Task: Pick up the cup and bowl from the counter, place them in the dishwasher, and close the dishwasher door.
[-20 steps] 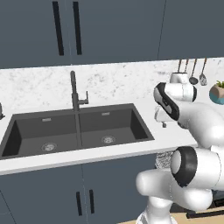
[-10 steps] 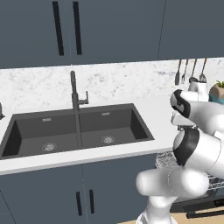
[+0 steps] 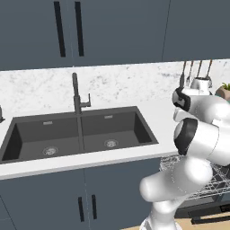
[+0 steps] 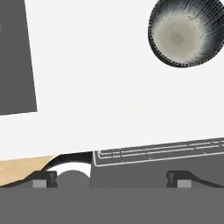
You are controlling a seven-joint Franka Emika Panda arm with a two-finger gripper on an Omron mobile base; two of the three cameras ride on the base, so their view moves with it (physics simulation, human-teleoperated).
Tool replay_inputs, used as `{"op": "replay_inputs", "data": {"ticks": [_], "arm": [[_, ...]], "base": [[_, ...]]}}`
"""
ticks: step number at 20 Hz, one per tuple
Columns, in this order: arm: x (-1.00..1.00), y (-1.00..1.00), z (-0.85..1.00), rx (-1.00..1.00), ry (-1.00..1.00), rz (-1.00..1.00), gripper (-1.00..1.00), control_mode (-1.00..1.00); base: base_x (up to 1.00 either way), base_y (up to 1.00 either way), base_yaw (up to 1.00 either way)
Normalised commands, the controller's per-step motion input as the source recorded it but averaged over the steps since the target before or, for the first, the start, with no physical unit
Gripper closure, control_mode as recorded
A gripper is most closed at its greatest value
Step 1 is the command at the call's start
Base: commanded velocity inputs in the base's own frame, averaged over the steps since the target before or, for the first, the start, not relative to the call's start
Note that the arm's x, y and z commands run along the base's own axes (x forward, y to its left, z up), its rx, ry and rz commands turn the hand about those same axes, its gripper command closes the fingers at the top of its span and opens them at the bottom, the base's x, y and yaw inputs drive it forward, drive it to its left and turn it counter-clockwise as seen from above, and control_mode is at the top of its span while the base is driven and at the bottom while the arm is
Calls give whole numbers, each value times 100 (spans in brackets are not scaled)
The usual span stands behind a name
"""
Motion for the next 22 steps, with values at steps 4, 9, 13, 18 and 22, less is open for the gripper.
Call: {"op": "replay_inputs", "data": {"ticks": [4, 9, 13, 18, 22], "arm": [[47, 15, 0, -6, 0, 13, -100, -100], [43, 1, -5, -5, 0, 11, -100, -100], [16, 0, -8, 0, 0, 4, -100, -100], [16, -21, -17, 0, 0, 0, -100, -100], [21, -23, -36, 0, 0, 0, -100, -100]], "base": [[0, 0, 0], [0, 0, 0], [0, 0, 0], [0, 0, 0], [0, 0, 0]]}}
